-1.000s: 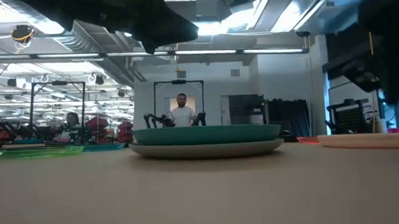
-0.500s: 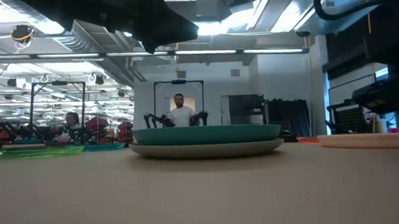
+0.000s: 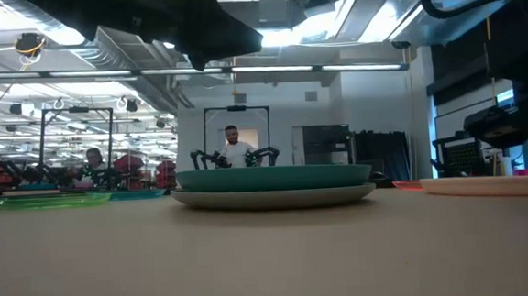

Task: Stack plastic plates
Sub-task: Stack the dark blue plate on the green plate

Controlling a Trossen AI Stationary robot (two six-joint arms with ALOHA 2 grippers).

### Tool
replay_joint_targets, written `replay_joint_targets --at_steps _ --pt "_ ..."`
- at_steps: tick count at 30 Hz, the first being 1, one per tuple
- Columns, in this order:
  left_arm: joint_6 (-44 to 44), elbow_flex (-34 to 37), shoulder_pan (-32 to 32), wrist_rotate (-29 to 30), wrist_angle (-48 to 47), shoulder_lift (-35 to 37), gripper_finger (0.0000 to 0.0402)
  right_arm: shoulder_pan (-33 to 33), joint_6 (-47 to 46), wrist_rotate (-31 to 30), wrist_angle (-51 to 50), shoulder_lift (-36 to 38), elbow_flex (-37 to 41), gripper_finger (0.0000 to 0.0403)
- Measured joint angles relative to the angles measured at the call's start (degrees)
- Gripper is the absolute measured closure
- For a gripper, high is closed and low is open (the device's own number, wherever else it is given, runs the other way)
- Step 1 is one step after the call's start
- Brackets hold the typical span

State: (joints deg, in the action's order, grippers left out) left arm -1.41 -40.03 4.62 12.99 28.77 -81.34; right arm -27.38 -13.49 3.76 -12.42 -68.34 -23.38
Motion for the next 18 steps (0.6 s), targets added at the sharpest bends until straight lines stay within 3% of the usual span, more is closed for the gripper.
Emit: replay_joint_targets --at_steps 8,12,18 --pt "0.0 0.0 0.0 0.0 0.0 0.0 0.0319 0.6 2.6 -2.6 2.7 1.9 0.1 0.0400" --pt "0.0 -0.1 0.0 0.0 0.0 0.0 0.0319 3.5 3.7 -5.9 3.9 3.4 0.1 0.0400" --pt "0.0 -0.1 0.0 0.0 0.0 0.0 0.0319 9.6 7.1 -6.3 9.7 4.0 0.1 0.0401"
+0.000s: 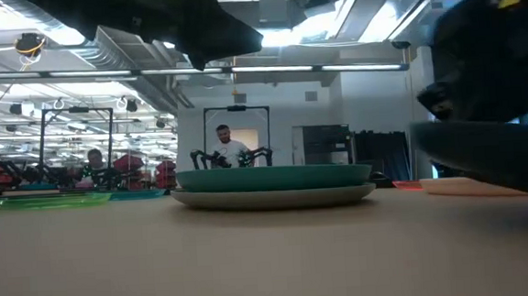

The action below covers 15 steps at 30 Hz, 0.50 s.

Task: Stack plastic plates
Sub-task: Stack the dark blue plate on the green plate

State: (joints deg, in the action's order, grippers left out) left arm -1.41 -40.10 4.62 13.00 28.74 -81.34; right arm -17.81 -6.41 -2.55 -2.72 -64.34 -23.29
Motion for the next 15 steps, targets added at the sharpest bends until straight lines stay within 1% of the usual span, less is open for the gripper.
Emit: replay_joint_targets --at_steps 11,15 --pt "-0.1 0.0 0.0 0.0 0.0 0.0 0.0319 10.0 5.1 0.0 18.3 0.0 0.0 0.0402" --pt "-0.1 0.0 0.0 0.0 1.1 0.0 0.0319 14.0 5.3 -0.6 21.5 0.0 0.0 0.0401"
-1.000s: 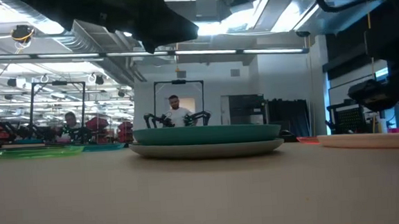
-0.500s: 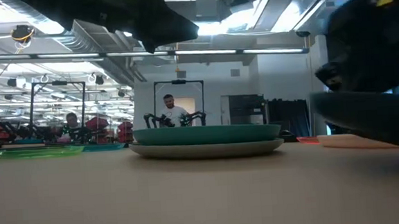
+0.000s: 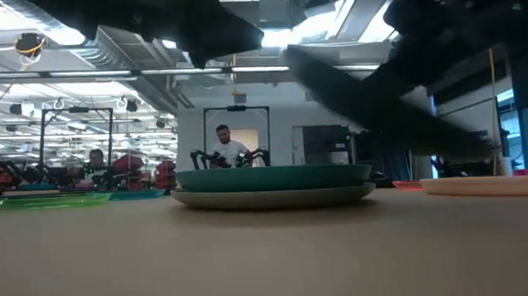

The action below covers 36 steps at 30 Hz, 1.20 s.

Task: Stack plastic plates
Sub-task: Stack the dark blue plate on the green plate

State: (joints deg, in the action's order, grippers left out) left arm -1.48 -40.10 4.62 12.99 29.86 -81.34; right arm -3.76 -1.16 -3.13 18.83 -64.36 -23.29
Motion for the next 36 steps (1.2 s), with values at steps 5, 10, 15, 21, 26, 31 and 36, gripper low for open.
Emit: replay_joint_targets --at_steps 5,10,15,21,26,31,36 --pt "-0.1 0.0 0.1 -0.5 3.1 0.0 0.0319 5.0 0.0 -2.5 5.3 -0.2 0.0 0.0400" --pt "-1.2 0.0 0.2 -0.5 3.9 0.0 0.0319 9.4 0.2 -2.5 13.6 -2.9 0.0 0.0400" --pt "-1.2 0.0 0.2 -0.5 4.4 0.0 0.0319 12.7 0.2 -2.3 22.2 -9.4 0.0 0.0400" --pt "-1.3 0.0 0.3 -0.5 4.6 0.0 0.0319 14.5 -0.5 -2.3 31.5 -18.7 0.0 0.0400" --pt "-1.4 0.0 0.8 -0.4 4.6 0.0 0.0319 14.3 -1.7 -2.3 37.6 -24.6 -0.1 0.0400" --pt "-1.1 0.0 0.7 -0.4 4.5 0.0 0.0319 14.3 -1.7 -4.0 37.6 -27.3 -1.6 0.0400" --pt "-1.0 0.0 0.8 -0.4 4.5 0.0 0.0319 14.3 -3.3 -3.9 36.2 -27.7 -2.3 0.0400"
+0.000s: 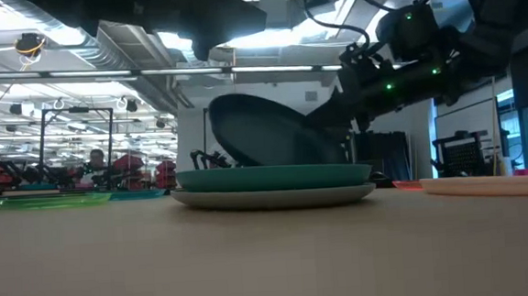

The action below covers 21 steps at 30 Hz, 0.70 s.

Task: Stack plastic plates
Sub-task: Stack the dark blue plate on the green plate, then stack the pink plate on the dark blue plate

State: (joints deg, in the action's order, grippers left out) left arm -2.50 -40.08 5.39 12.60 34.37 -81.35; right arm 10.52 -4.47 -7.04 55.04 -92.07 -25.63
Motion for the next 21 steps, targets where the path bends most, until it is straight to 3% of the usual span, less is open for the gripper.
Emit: replay_joint_targets --at_steps 4,12,17,21 --pt "0.0 0.0 0.0 0.0 -0.2 0.0 0.0319 0.0 -0.3 0.0 -1.4 0.0 0.0 0.0386" --pt "-0.2 0.0 0.0 0.2 -0.3 0.0 0.0319 0.0 -1.1 0.1 -2.1 0.0 0.0 0.0298" --pt "-0.1 0.0 0.0 0.7 -2.3 0.0 0.0319 0.0 3.2 0.1 -1.8 0.0 0.0 0.0270" --pt "-0.4 0.0 0.0 6.8 -4.7 0.0 0.0319 0.0 3.6 0.8 -0.4 1.3 0.0 0.0268"
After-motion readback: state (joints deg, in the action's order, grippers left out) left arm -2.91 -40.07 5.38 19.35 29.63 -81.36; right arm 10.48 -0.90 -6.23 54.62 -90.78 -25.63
